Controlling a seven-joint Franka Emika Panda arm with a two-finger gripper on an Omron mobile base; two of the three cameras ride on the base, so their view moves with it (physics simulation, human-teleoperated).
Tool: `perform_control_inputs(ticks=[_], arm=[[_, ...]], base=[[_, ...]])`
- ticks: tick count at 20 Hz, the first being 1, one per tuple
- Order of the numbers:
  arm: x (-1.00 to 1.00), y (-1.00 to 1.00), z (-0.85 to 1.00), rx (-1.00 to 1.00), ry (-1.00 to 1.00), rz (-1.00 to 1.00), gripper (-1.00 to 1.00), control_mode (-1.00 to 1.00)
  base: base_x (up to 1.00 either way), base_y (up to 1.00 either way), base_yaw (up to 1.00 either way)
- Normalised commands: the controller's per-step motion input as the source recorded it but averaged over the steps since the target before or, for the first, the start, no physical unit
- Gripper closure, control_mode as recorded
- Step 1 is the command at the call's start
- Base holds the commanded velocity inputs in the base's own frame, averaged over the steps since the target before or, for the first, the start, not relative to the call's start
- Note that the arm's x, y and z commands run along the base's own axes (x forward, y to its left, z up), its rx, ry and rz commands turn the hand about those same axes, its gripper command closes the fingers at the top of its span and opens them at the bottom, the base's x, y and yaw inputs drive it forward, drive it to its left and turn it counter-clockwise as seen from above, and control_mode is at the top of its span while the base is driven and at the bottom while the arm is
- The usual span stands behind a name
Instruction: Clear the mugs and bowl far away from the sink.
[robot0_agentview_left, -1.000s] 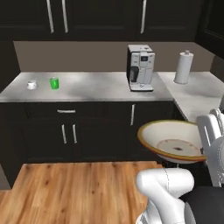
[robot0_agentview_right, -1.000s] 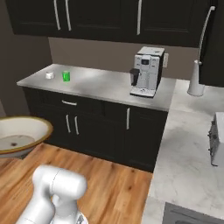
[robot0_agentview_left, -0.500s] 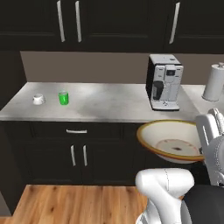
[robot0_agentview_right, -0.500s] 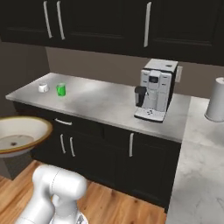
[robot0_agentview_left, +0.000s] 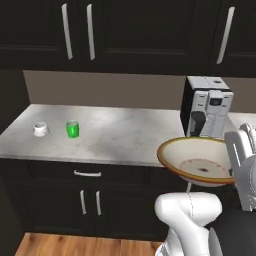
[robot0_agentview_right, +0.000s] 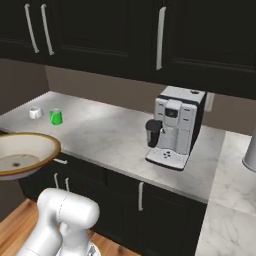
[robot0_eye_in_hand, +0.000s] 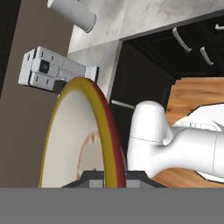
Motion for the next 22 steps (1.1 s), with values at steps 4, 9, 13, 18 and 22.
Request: perform_control_inputs(ticks=[4, 9, 13, 18, 22], arm=[[0.00, 0.00, 0.00, 0.00, 0.00, 0.00, 1.00, 1.00], [0.00, 0.00, 0.00, 0.00, 0.00, 0.00, 1.00, 1.00], [0.00, 0.00, 0.00, 0.00, 0.00, 0.00, 1.00, 1.00], [0.00, 0.00, 0.00, 0.00, 0.00, 0.00, 1.00, 1.00], [0.00, 0.00, 0.00, 0.00, 0.00, 0.00, 1.00, 1.00]], base=[[0.55, 0.03, 0.00], [0.26, 0.22, 0.00], [0.06, 0.42, 0.00], [0.33, 0.53, 0.00], [0.72, 0.19, 0.02]])
